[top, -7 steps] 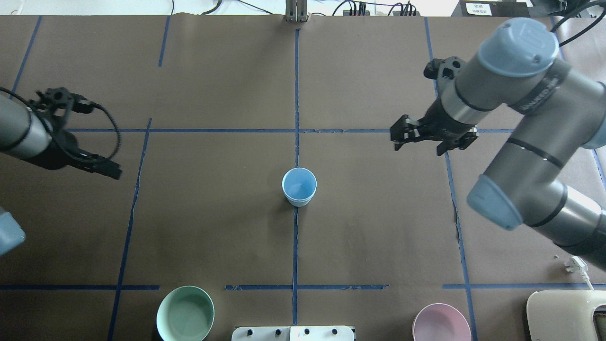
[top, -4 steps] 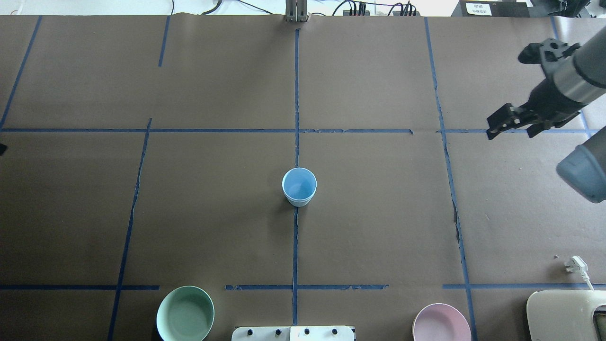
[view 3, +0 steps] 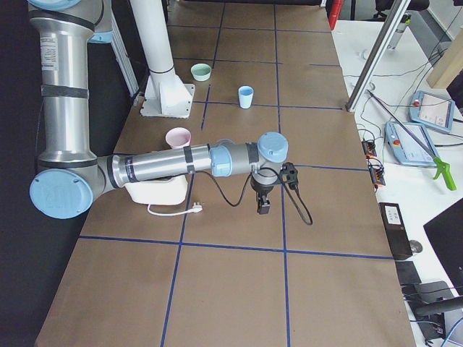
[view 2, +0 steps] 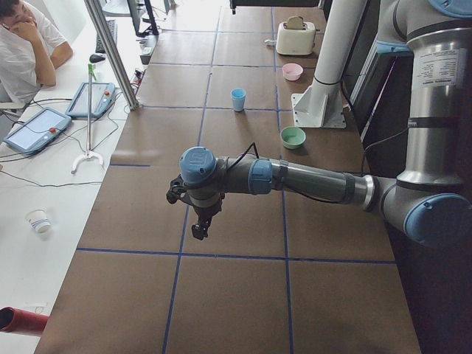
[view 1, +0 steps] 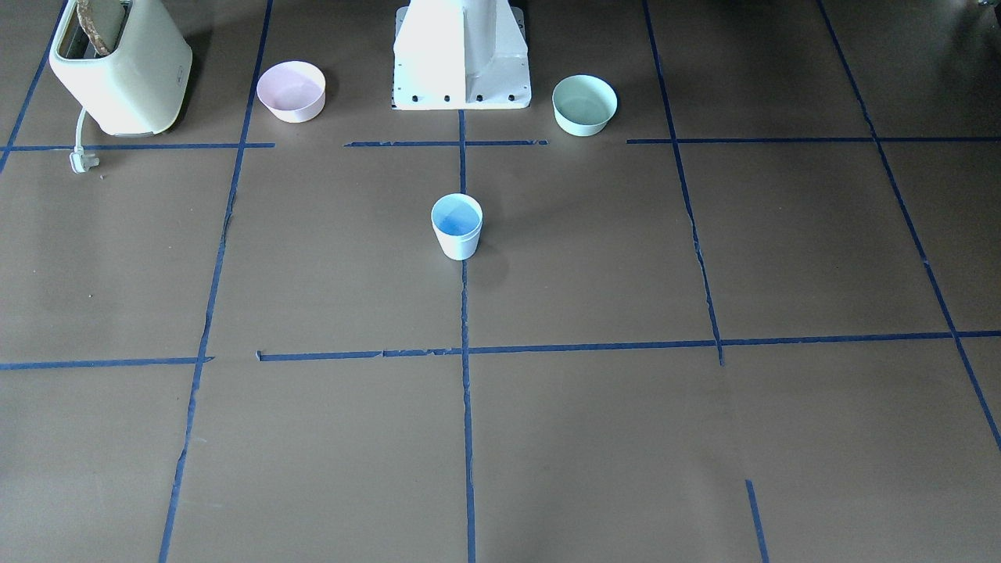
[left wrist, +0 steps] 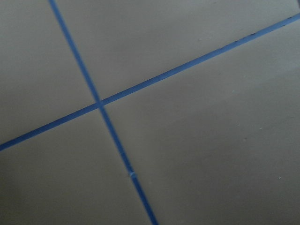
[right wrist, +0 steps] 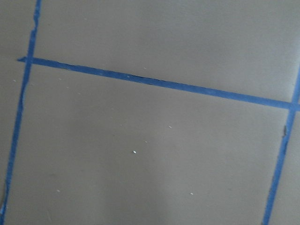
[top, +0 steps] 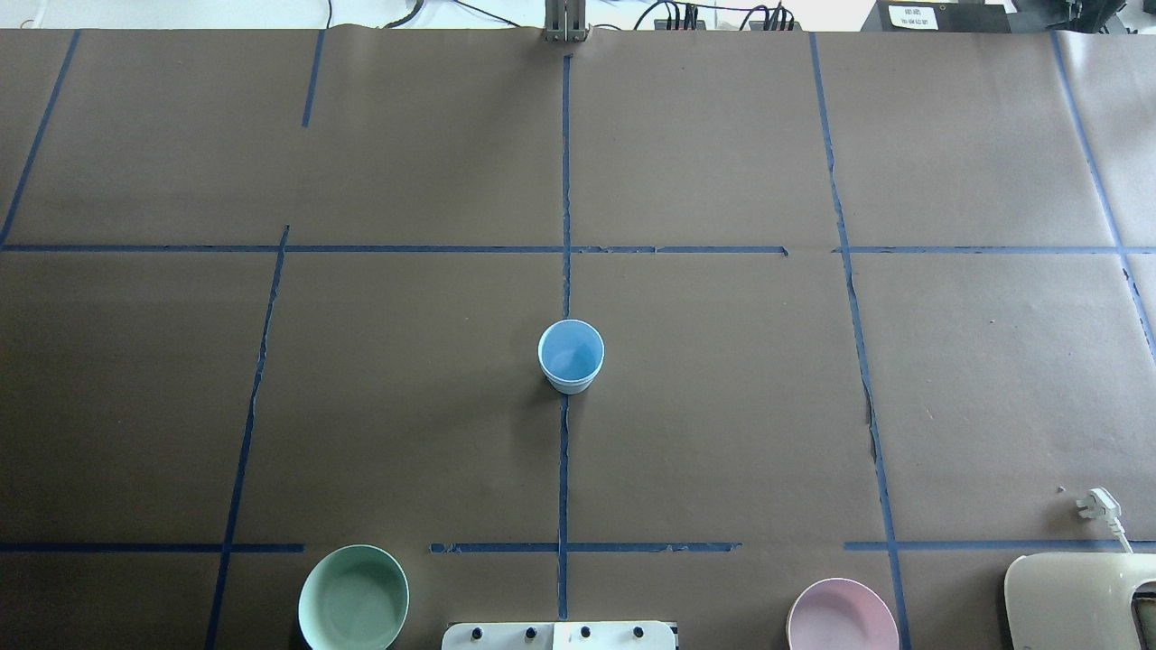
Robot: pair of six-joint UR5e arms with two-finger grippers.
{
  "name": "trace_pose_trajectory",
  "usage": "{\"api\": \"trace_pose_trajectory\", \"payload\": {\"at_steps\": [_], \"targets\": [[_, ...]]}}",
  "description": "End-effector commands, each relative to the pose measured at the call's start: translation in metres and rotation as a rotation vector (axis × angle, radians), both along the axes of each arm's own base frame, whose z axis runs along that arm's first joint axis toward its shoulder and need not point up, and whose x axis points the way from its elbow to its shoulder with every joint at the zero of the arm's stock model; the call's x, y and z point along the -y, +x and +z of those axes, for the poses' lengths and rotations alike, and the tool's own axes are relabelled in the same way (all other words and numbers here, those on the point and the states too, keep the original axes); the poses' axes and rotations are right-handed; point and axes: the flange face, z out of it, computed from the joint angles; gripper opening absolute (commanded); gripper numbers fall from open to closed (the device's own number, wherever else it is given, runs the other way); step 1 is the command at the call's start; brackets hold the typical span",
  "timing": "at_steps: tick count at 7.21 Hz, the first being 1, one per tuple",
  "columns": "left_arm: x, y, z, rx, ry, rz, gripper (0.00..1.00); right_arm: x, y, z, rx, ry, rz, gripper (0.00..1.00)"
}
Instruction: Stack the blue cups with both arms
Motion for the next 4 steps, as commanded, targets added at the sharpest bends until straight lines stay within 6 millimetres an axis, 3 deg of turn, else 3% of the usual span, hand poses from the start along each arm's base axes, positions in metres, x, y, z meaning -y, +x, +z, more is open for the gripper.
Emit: {"api": "trace_pose_trajectory", "payload": {"at_steps": [1, 3, 4], "targets": [[-0.003, -0.003, 0.007, -0.025, -0.126, -0.048, 1.00, -0.017, 0.043, 0.032, 0.013, 0.012, 0.021, 1.00], [-0.002, -0.002, 0.016, -0.019, -0.129, -0.046, 1.00, -0.030, 0.058, 0.040, 0.006, 0.020, 0.030, 1.00], [-0.001, -0.002, 0.016, -0.017, -0.124, -0.044, 1.00, -0.037, 0.061, 0.031, 0.006, 0.025, 0.044, 1.00]]}}
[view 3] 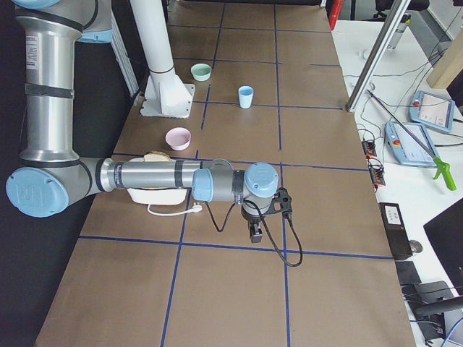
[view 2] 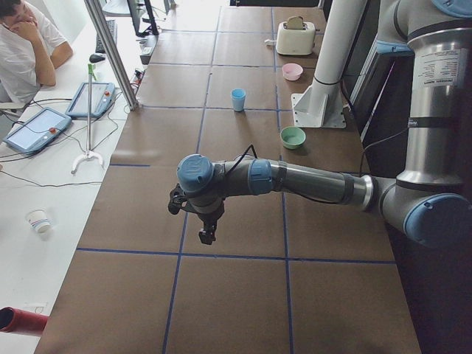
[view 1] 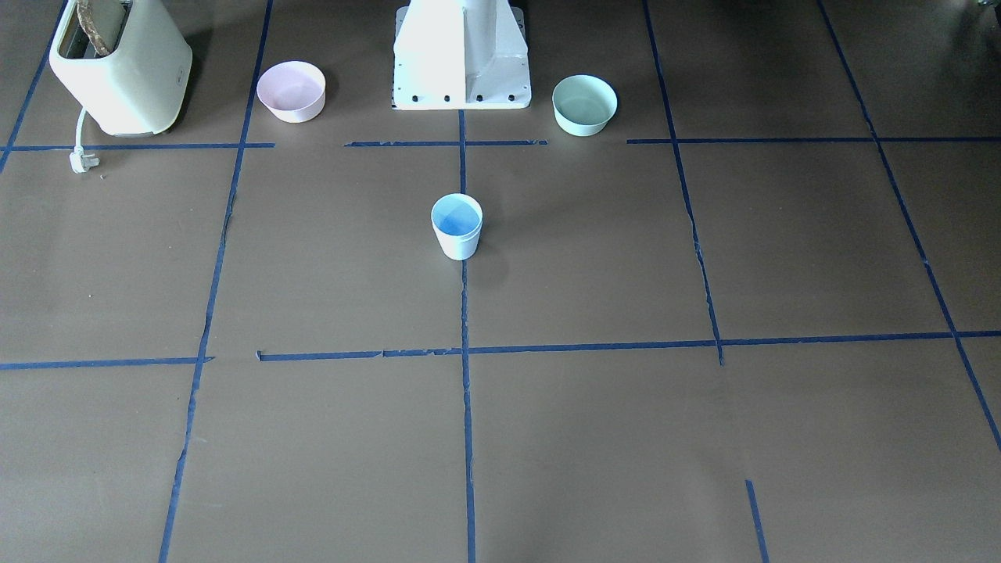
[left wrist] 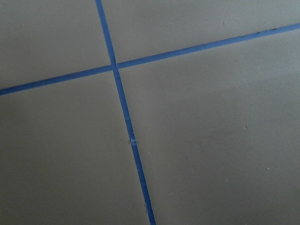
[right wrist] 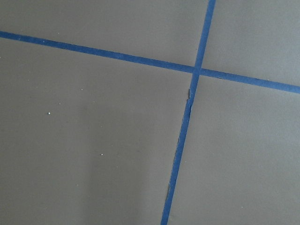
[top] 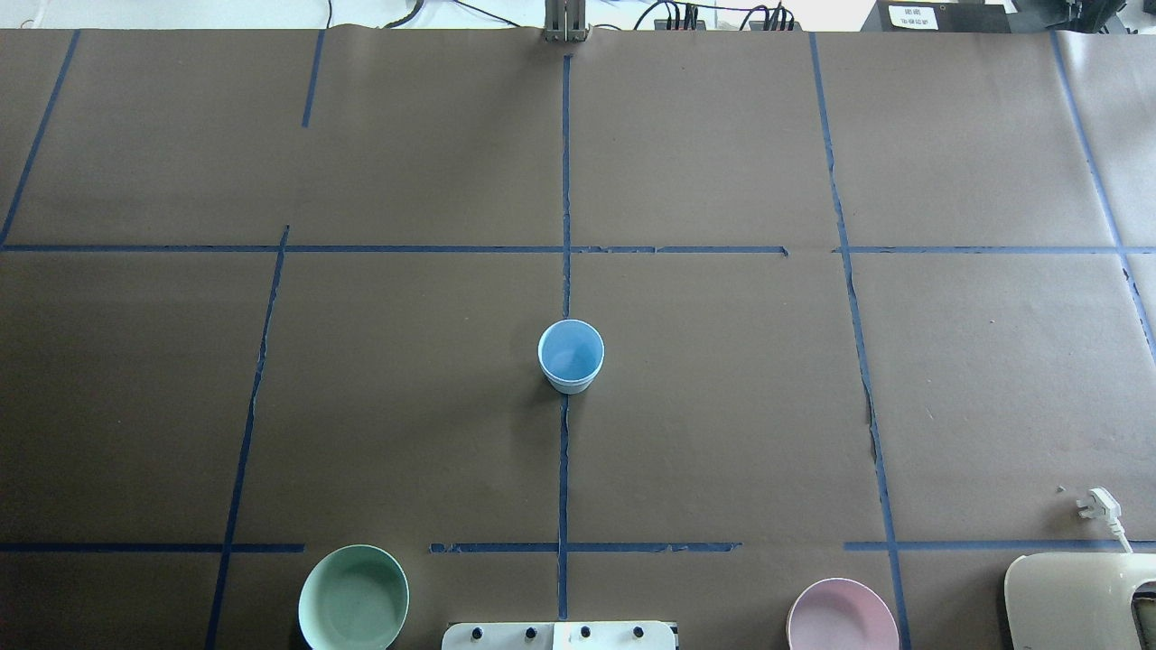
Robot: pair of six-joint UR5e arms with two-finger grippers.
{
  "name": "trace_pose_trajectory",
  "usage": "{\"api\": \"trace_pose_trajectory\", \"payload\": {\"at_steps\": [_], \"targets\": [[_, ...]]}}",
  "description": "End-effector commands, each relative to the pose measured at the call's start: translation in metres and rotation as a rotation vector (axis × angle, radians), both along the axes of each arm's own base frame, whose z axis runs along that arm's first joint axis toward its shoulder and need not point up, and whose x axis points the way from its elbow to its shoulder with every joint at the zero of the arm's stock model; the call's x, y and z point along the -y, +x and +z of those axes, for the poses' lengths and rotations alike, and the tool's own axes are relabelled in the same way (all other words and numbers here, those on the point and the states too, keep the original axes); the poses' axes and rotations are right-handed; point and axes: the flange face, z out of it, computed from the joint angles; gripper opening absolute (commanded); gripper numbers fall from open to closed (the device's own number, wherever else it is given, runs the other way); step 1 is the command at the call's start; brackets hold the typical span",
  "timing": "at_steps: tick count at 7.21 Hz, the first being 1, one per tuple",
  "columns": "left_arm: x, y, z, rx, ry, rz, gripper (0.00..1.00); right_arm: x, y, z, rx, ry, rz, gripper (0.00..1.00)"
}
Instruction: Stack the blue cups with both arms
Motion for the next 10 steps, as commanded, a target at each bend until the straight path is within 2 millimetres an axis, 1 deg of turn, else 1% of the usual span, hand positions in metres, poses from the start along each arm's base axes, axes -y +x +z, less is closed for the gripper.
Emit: {"api": "trace_pose_trajectory", "payload": {"at_steps": [1, 2, 4, 6, 8, 9, 10], "targets": [[-0.005, 0.001, 0.010, 0.004, -0.015, 0.004, 1.00, -0.013, 0.007, -0.002, -0.002, 0.000, 0.018, 1.00], [-0.006, -0.001, 0.013, 0.033, -0.018, 0.007, 1.00, -0.017, 0.007, 0.000, -0.002, -0.001, 0.013, 1.00], [-0.008, -0.002, 0.013, 0.046, -0.013, 0.009, 1.00, -0.014, 0.008, -0.001, -0.009, -0.002, 0.017, 1.00], [-0.015, -0.002, 0.027, 0.045, -0.048, 0.008, 1.00, -0.011, 0.009, -0.001, -0.035, 0.002, 0.017, 1.00], [-0.011, -0.001, 0.025, 0.048, -0.044, 0.010, 1.00, -0.014, 0.009, 0.003, -0.036, -0.006, 0.017, 1.00], [-0.011, -0.001, 0.026, 0.052, -0.069, -0.012, 1.00, -0.013, 0.009, 0.003, -0.036, -0.007, 0.018, 1.00], [-0.011, -0.004, 0.028, 0.103, -0.119, -0.055, 1.00, -0.011, 0.009, 0.001, -0.036, -0.003, 0.018, 1.00]]}}
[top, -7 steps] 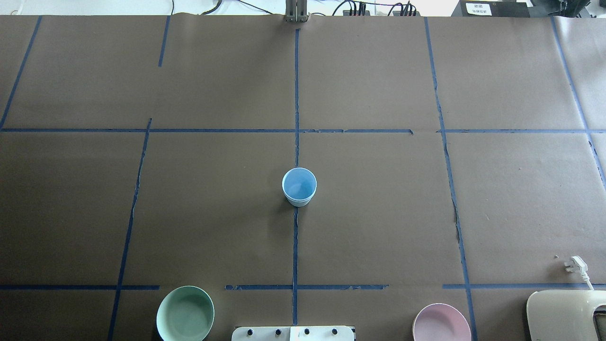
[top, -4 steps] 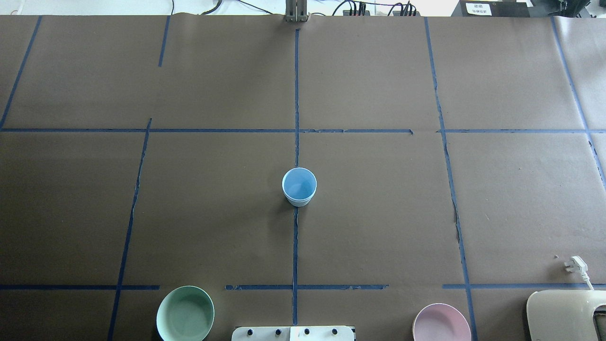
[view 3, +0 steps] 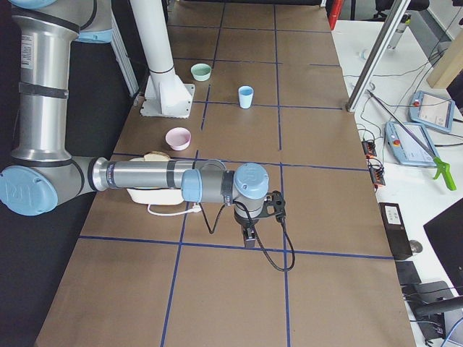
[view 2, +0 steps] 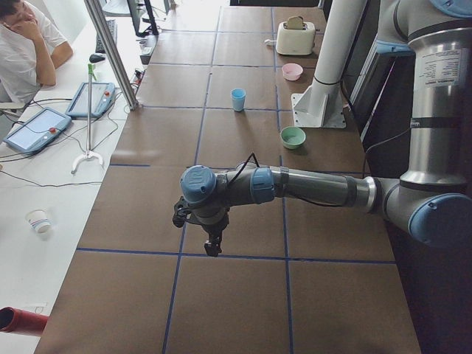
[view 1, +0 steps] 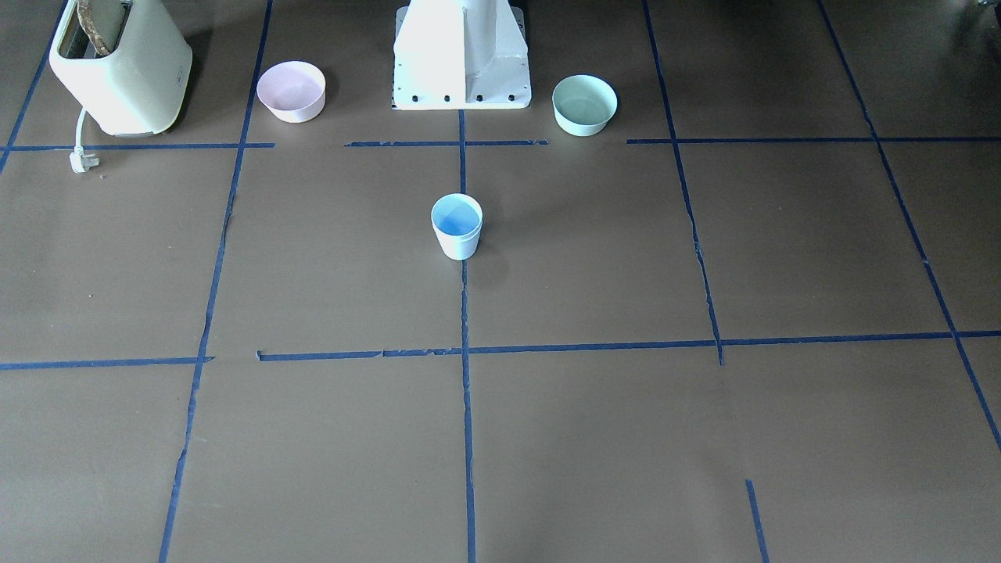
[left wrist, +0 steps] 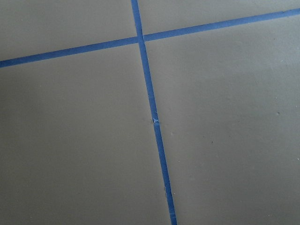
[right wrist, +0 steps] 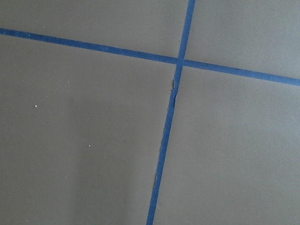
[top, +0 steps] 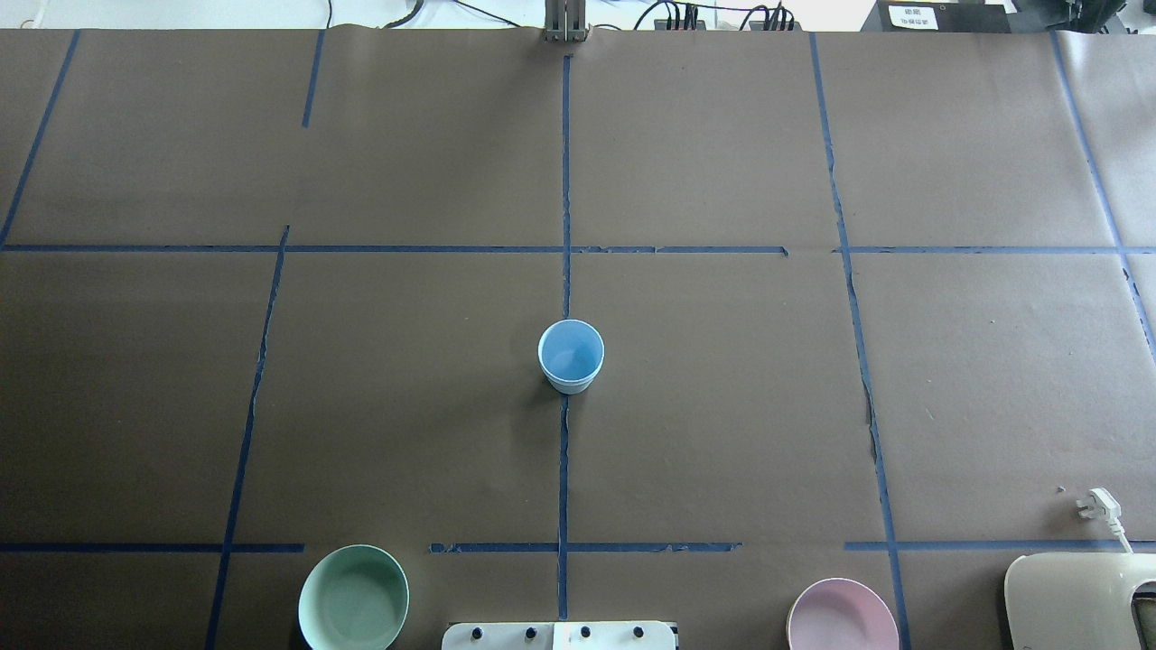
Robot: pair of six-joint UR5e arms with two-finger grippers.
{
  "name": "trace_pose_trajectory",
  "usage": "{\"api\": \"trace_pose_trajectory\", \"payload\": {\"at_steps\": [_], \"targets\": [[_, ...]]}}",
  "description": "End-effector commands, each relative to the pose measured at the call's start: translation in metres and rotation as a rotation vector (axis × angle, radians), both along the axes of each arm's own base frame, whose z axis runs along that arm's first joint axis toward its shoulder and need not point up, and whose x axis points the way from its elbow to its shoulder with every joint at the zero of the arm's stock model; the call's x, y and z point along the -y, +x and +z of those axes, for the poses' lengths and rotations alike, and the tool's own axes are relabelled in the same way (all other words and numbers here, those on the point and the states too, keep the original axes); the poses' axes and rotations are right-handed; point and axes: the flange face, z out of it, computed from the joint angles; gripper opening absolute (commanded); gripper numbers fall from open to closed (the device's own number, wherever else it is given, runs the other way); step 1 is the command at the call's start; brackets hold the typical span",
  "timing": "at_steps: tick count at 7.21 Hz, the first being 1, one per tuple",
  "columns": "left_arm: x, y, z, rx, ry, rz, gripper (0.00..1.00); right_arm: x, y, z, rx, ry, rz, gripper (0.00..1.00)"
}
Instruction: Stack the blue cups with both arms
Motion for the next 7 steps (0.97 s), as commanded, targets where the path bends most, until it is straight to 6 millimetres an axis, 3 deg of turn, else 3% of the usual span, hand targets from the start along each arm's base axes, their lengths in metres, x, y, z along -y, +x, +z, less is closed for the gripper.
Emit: {"api": "trace_pose_trajectory", "payload": {"at_steps": [1, 4, 7], "targets": [[0.001, -0.005, 0.001, 0.080, -0.033, -0.036, 1.00, 0.002, 0.000, -0.001, 0.000, 0.003, 0.000, 1.00], [0.003, -0.005, -0.011, 0.071, -0.010, -0.035, 1.00, 0.000, 0.000, 0.001, -0.002, -0.003, 0.001, 1.00], [-0.001, -0.006, -0.006, 0.077, -0.021, -0.037, 1.00, -0.002, 0.000, 0.004, -0.002, -0.008, 0.000, 1.00]]}}
